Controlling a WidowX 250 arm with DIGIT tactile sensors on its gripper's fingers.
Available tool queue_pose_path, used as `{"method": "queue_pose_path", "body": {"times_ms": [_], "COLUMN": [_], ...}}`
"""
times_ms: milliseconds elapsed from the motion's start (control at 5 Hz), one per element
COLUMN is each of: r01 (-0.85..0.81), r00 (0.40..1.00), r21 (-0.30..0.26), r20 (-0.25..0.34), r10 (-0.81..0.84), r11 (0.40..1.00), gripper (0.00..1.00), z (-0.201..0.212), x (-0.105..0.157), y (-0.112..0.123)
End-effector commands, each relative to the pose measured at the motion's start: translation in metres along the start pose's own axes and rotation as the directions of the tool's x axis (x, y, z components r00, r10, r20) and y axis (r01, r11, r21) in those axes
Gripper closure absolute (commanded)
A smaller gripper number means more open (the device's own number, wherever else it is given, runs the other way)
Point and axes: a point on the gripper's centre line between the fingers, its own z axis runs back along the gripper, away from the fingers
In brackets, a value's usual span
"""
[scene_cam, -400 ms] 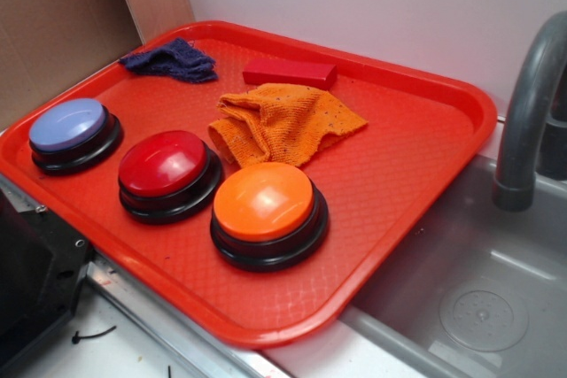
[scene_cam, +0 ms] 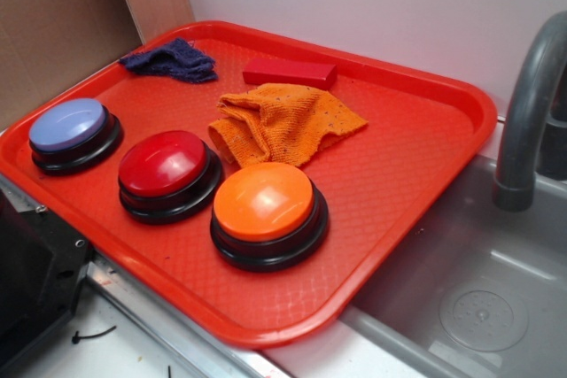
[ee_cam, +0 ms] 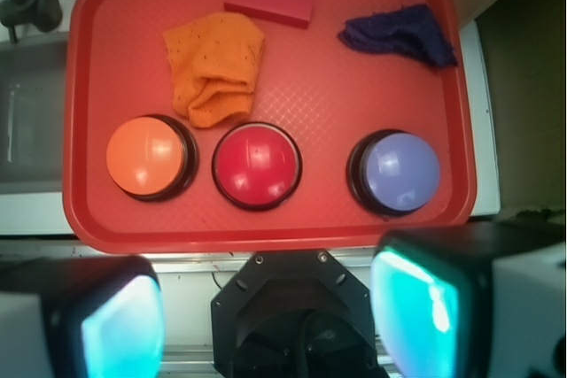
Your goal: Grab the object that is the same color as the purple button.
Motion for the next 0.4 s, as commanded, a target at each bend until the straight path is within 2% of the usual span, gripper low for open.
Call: {"method": "queue_pose_path", "body": {"times_ms": [0,200], "r01": [-0.32,-0.54], "r00": [0.942,0.826], "r21": [-0.063,-0.111], "r20": [0.086,0.121], "r10": [0.324,0.55], "r11": [0.945,0.835], "gripper": [0.0,0.0], "z": [-0.007,-0.024], "x": [0.029,0.056], "y": [0.011,0.033]}}
